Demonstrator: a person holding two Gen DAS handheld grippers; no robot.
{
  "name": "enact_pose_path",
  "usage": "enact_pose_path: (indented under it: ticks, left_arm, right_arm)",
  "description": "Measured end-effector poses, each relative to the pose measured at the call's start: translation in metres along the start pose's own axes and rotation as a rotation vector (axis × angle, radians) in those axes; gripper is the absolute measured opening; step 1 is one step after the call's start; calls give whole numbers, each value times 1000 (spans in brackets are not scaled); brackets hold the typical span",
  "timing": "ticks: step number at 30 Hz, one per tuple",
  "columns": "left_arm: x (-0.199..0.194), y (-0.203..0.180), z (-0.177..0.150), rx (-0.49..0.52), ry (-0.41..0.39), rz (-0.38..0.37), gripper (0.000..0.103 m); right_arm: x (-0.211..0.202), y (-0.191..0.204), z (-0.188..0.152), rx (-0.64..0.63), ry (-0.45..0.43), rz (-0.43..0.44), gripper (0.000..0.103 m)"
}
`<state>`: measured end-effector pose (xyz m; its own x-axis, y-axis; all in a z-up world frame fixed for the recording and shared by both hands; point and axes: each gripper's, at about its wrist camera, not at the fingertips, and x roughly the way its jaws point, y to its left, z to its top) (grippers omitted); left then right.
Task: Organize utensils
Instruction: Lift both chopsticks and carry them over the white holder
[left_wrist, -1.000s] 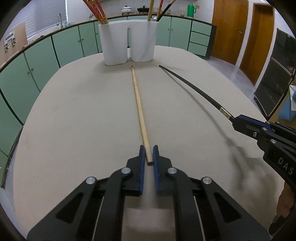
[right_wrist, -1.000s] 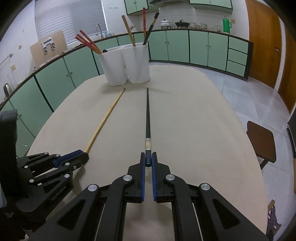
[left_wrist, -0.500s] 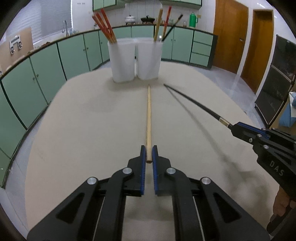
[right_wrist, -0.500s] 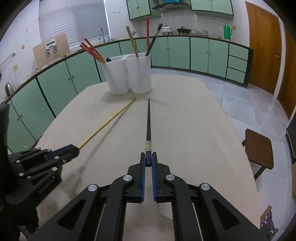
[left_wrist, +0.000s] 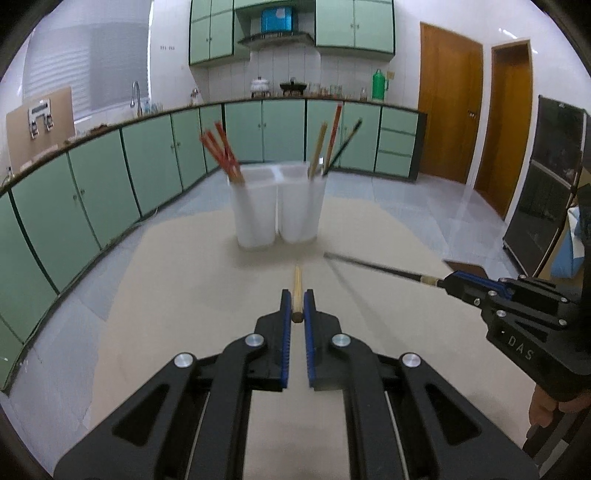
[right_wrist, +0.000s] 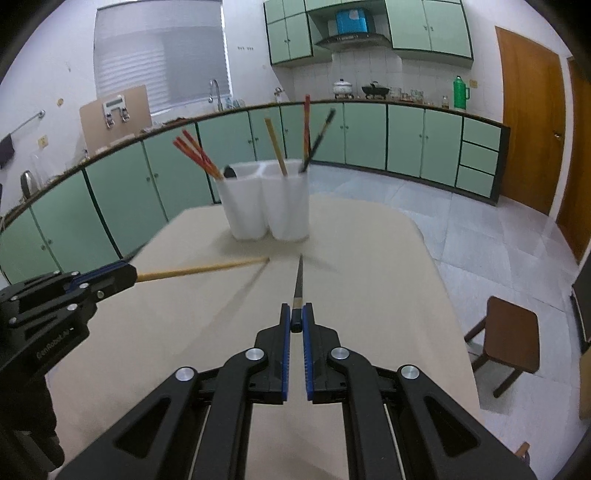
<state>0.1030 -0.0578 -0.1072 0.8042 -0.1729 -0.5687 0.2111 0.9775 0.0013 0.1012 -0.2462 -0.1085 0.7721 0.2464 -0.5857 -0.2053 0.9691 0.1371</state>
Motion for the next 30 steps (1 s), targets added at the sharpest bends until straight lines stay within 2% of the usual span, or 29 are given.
enact_pose_path:
  ticks: [9,22,30]
  left_arm:
    - [-16,8,42,5,-96,-26,6]
    - [-29,20,80,36,-176,-46,6]
    - [-36,26,110,57,-231,-62,5]
  right_arm:
    - [-15,11,60,-36,-77,64,6]
    - [-17,25,125,-111,-70,180,6]
    - [-26,38,168,-145,-125,231,6]
